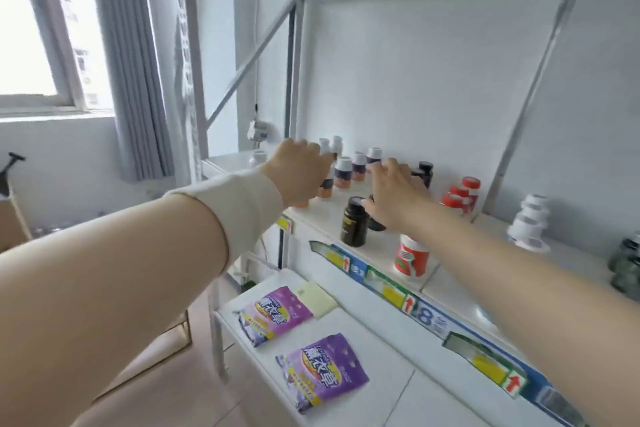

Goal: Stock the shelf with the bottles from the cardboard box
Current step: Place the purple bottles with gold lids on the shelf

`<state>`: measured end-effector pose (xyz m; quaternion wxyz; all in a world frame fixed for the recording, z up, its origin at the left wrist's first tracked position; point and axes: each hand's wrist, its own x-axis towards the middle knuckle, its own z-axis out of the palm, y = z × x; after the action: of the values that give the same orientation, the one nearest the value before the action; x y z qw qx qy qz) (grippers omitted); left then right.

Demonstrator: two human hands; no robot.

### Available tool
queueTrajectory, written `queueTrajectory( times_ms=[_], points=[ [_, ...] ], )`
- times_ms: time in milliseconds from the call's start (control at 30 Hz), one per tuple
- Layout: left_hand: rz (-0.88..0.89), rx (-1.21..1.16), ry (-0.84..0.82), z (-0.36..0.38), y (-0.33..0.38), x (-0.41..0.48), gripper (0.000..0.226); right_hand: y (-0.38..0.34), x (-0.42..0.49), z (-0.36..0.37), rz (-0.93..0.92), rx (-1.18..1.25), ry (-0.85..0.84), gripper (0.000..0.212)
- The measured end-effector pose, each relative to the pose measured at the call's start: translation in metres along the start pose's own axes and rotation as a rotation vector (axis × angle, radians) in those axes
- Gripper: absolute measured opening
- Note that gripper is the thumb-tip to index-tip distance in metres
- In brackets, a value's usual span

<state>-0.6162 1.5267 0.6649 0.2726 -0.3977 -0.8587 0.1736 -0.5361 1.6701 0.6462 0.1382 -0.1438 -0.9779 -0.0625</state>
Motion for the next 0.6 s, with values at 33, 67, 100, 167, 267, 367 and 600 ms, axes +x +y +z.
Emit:
queueTrajectory(
  times_ms=[33, 67, 100, 167, 267, 367, 600],
  points=[
    [-0.031, -0.006, -0.03, 0.018, -0.026, -0.012, 0.039, -0.032, 0.018, 0.006, -0.036, 0.001, -0.009, 0.057],
    [-0.051, -0.007, -0.065, 0.035, -0.05, -0.024, 0.039, -0.065, 0.035, 0.012, -0.071, 0.009, -0.023, 0.058],
    [-0.066, -0.002, -0.101, 0.054, -0.073, -0.035, 0.039, -0.096, 0.05, 0.019, -0.107, 0.018, -0.038, 0.057],
    [-0.113, -0.002, -0.158, 0.092, -0.118, -0.055, 0.039, -0.154, 0.081, 0.035, -0.189, 0.008, -0.068, 0.054],
    [-0.212, -0.022, -0.247, 0.151, -0.174, -0.079, 0.038, -0.232, 0.12, 0.063, -0.314, -0.031, -0.116, 0.05],
    [-0.27, -0.017, -0.364, 0.214, -0.22, -0.087, 0.041, -0.292, 0.162, 0.097, -0.411, -0.05, -0.163, 0.051],
    [-0.373, -0.044, -0.527, 0.372, -0.299, -0.067, 0.042, -0.385, 0.283, 0.209, -0.633, -0.134, -0.237, 0.049]
  ],
)
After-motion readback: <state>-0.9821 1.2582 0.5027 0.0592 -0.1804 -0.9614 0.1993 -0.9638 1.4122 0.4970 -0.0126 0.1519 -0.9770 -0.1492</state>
